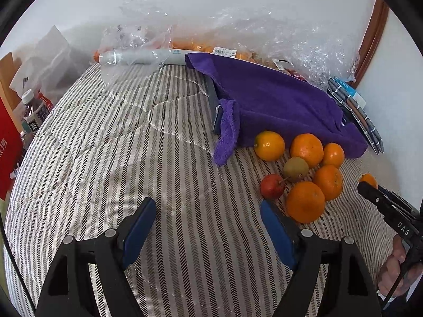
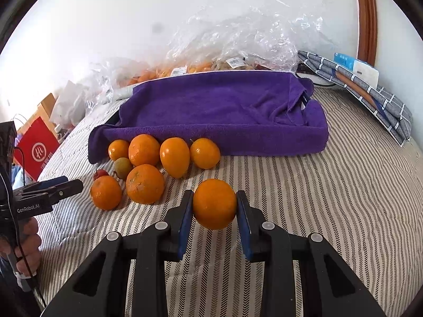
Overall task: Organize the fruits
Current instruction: 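Grasp the small red fruit with the left gripper while the right gripper holds the orange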
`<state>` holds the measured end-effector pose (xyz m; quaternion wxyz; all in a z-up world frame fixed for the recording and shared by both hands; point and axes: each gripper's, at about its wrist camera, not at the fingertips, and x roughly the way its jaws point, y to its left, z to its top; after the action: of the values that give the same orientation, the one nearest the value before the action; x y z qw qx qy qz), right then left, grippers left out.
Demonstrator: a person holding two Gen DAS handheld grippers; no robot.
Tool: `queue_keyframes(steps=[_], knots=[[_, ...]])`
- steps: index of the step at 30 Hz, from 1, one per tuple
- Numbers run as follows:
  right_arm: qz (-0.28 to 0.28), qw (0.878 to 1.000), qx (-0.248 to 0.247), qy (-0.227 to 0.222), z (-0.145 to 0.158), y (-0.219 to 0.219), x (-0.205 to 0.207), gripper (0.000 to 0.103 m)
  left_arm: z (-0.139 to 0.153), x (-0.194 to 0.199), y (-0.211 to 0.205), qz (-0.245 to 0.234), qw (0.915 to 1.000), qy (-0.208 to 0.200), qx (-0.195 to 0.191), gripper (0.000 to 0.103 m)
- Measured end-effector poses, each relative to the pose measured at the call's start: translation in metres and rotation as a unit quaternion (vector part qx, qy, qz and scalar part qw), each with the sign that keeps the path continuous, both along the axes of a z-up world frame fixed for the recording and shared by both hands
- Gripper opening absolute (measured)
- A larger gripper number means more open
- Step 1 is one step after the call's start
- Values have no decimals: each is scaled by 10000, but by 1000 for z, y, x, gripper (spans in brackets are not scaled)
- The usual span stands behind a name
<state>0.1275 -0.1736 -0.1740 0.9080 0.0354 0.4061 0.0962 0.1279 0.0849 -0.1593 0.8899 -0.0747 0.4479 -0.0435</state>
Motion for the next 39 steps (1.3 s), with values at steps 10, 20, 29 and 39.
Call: queue_keyframes(steps=[10,20,29,39], knots=[[6,9999,157,-39,1,-4,0,32,2,-3,0,-151,9996,-17,-252,80],[52,9997,218,-35,0,-5,-1,32,1,-4,-10,-410,9986,9,-338,80],[55,9997,239,-24,-1,-6,0,32,2,-5,-8,-463,9974,28,-548,80],[36,9994,341,-31,-1,-9,-1,32,5,4,-33,-531,9984,-16,-192,69]])
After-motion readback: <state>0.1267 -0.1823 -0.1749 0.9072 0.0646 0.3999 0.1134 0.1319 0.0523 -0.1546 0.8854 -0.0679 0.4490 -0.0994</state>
